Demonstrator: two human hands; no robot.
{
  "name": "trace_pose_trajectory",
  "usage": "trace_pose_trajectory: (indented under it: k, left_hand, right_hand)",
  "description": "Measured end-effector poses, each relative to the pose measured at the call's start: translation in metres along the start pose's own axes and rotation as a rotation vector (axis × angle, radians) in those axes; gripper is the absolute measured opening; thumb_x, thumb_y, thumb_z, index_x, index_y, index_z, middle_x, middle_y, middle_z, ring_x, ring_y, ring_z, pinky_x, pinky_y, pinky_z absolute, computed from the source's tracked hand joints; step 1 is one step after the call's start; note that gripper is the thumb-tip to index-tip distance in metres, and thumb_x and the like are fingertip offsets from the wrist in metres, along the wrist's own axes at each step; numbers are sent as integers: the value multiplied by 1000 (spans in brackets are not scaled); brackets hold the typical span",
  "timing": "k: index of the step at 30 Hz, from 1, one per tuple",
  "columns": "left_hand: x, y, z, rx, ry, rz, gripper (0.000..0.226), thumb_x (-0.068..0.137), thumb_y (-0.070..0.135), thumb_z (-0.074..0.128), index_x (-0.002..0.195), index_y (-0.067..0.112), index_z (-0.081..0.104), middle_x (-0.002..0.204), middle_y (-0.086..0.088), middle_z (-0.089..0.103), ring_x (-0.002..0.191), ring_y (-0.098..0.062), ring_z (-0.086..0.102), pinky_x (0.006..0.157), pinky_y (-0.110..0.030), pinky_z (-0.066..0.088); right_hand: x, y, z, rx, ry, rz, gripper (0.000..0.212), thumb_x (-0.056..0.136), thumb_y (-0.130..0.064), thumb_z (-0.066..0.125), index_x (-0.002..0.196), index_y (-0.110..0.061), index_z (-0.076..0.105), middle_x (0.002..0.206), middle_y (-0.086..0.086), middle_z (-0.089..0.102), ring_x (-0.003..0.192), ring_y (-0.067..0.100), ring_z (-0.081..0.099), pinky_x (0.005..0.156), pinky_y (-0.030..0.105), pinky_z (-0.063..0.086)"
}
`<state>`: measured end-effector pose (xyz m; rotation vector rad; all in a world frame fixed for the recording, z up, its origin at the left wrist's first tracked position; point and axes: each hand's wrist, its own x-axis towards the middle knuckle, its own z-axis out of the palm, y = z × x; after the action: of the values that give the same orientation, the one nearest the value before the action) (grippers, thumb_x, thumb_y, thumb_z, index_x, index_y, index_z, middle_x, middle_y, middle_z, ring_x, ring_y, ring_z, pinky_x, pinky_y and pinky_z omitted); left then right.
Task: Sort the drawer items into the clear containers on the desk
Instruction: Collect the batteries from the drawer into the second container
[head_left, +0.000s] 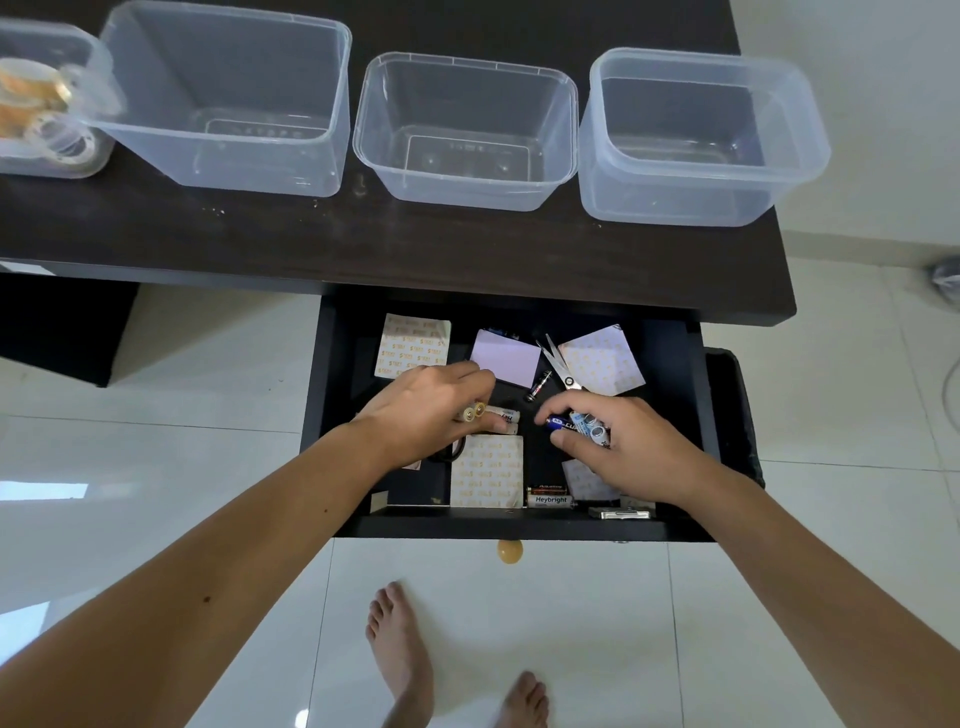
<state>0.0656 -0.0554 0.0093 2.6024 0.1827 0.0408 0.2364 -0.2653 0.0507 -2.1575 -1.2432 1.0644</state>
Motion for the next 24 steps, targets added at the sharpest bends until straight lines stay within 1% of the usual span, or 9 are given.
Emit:
trace_pose_trajectory:
  k: [3, 5, 9, 11, 14, 17, 19, 21, 24]
  left_hand:
    - [1, -1, 1, 39, 8, 3, 31, 97, 42, 71, 93, 14, 60, 91, 1, 60, 68, -13, 48, 60, -28, 40]
    - [4, 0, 2, 45, -5, 9, 26, 97, 41, 72, 101, 17, 64, 101, 3, 64, 74, -12, 54, 63, -26, 42]
    - [7, 1, 3, 82, -135, -51, 39, 100, 47, 65, 133, 26, 62, 127, 8, 64, 102, -13, 65, 81, -31, 54]
    - [7, 0, 4, 118, -160, -80, 43, 101, 49, 62, 140, 30, 58, 132, 11, 62, 110, -12, 65, 88, -30, 54]
    - [9, 1, 4, 137, -163, -89, 42, 101, 50, 62, 139, 34, 59, 132, 14, 62, 114, -9, 64, 90, -28, 51]
    - [10, 2, 2, 104, -169, -134, 35, 98, 50, 67, 129, 35, 63, 128, 17, 64, 112, -7, 63, 91, -28, 51]
    - [10, 2, 1, 73, -179, -157, 28, 96, 50, 69, 120, 36, 65, 124, 18, 64, 107, -7, 63, 91, -28, 51]
    - [8, 1, 0, 43, -207, -159, 24, 97, 48, 69, 117, 36, 64, 121, 18, 64, 104, -7, 63, 90, -30, 52]
    - [5, 0, -2, -21, -203, -145, 23, 99, 44, 68, 118, 32, 64, 122, 15, 60, 100, -10, 63, 88, -32, 54]
  right_hand:
    - [-1, 0, -2, 83, 53, 51, 12, 93, -39, 78, 97, -39, 67, 90, -8, 74, 76, 13, 70, 72, 35, 59]
    - [-1, 0, -3, 112, 78, 79, 15, 92, -37, 80, 91, -35, 65, 84, -6, 72, 66, 13, 71, 63, 29, 58]
    - [2, 5, -2, 41, 152, 117, 18, 92, -32, 81, 86, -31, 64, 83, -8, 71, 73, 12, 68, 66, 25, 53]
    - [3, 10, -1, 6, 187, 154, 19, 92, -30, 80, 84, -30, 63, 80, -8, 68, 66, 14, 60, 60, 25, 46]
    - [5, 13, 1, -39, 210, 174, 19, 92, -28, 81, 84, -28, 63, 72, -8, 61, 53, 12, 46, 49, 18, 38]
    - [6, 12, 1, -43, 218, 188, 16, 90, -26, 83, 88, -24, 67, 74, -12, 61, 58, 6, 50, 52, 13, 39]
    - [8, 13, 2, -57, 225, 198, 16, 89, -27, 84, 88, -25, 68, 77, -11, 63, 63, 7, 52, 55, 15, 36]
    - [10, 14, 3, -65, 233, 208, 17, 87, -32, 85, 87, -28, 69, 81, -4, 67, 63, 12, 55, 56, 26, 42]
    - [13, 11, 3, -70, 200, 224, 20, 86, -38, 86, 99, -31, 73, 87, -6, 67, 71, 10, 59, 60, 23, 44]
